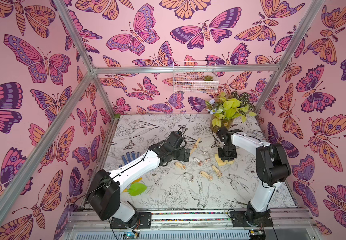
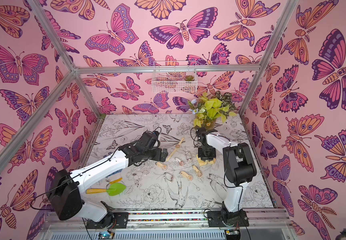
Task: Wipe the watch dial
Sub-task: Adjust the cleaning item at the center of the board, then pick up the cleaning item at the center of the board.
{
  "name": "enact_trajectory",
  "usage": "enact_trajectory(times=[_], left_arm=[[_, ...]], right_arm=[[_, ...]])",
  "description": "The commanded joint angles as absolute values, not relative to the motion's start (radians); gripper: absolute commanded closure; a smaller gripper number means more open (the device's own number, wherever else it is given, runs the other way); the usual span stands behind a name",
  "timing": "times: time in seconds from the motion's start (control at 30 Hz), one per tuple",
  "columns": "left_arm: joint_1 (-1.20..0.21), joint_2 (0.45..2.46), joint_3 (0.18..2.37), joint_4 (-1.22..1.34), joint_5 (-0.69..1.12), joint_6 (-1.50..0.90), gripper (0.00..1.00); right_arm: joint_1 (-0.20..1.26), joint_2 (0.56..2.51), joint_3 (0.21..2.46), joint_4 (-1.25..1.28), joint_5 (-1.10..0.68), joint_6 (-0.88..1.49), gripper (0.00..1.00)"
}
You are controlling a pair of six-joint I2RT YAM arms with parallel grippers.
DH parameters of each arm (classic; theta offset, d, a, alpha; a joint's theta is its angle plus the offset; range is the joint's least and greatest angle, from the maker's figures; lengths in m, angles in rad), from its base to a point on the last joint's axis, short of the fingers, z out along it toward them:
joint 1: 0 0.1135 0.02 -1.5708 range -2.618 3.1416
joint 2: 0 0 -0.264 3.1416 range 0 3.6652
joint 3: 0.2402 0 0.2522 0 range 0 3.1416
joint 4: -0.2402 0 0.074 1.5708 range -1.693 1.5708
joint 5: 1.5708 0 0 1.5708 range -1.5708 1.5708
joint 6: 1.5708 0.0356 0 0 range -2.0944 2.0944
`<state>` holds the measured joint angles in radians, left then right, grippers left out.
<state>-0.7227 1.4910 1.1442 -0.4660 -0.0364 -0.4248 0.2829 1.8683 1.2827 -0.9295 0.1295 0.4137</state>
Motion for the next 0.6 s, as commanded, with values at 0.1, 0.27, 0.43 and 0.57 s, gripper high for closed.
enact_trajectory(times=[0.1, 0.27, 0.43, 0.57], left_arm=[[-0.709, 1.471, 1.108, -0.463, -0.015, -0.426, 0.00], [-0.709, 1.449, 1.077, -0.458, -0.013, -0.447, 0.00], [-0.709, 1.427, 1.056, -0.458, -0.022, -0.453, 0.00], [-0.709, 1.413, 1.039, -0.459, -0.025, -0.463, 0.00]], right_arm=[[0.270, 1.858, 1.339, -0.965, 0.138, 0.367, 0.01], [0.247, 1.882, 1.378, -0.965, 0.149, 0.344, 0.01], [0.219, 1.921, 1.380, -0.953, 0.109, 0.333, 0.01], [0.218, 1.946, 1.373, -0.936, 0.060, 0.322, 0.01]])
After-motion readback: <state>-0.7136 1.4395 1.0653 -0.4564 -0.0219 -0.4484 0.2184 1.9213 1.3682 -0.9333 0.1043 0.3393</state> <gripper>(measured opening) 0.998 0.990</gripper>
